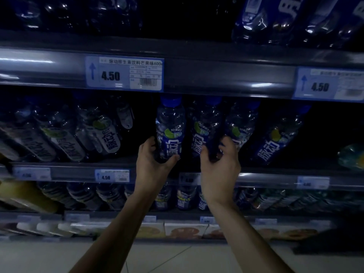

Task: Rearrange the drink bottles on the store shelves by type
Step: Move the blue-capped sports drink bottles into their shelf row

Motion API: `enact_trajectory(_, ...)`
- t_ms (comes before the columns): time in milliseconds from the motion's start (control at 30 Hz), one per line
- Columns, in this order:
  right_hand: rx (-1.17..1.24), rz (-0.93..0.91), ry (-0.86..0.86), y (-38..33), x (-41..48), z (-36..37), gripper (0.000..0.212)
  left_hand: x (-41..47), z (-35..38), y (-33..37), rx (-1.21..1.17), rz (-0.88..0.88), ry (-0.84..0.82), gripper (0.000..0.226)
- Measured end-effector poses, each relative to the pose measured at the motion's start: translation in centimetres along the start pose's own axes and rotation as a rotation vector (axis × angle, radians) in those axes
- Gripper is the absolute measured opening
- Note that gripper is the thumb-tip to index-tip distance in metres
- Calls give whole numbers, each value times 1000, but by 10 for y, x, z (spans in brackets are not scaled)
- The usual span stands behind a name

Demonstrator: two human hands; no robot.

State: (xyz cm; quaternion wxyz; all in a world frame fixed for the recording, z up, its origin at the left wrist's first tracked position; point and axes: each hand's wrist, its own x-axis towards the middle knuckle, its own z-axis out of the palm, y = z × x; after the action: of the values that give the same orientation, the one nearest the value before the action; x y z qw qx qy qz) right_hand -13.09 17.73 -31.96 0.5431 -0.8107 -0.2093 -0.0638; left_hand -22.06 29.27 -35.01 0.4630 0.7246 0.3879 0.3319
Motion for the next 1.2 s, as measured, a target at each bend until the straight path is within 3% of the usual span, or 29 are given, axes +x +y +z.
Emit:
enact_trajectory(167, 50, 204, -4, 1, -2, 28, 70, 2, 3, -2, -51, 2, -24, 57)
enact_trajectory(300, 39, 243, 65, -1, 3, 43, 70, 6, 2, -2, -96, -13, -23, 43)
enact_trajectory(500, 37, 194, 41, 7, 5, 41, 64, 11, -3, -6, -122, -23, -33, 44)
enact_trajectory(767, -7, 87, -195, 27, 7, 9, 54, 14, -7, -8, -144, -64, -76, 48)
enact_trajectory(933, 5, 65, -252, 30, 9, 0, 47, 15, -14, -11, -128, -62, -139, 50)
enact_trajectory(1067, 25, 111, -149, 28, -5, 7, 68, 12, -13, -7, -66, -48, -129, 46)
enact_trajectory(1200, 99, 152, -15, 19, -17, 21, 80, 4, -9, -6, 2, -39, -40, 67)
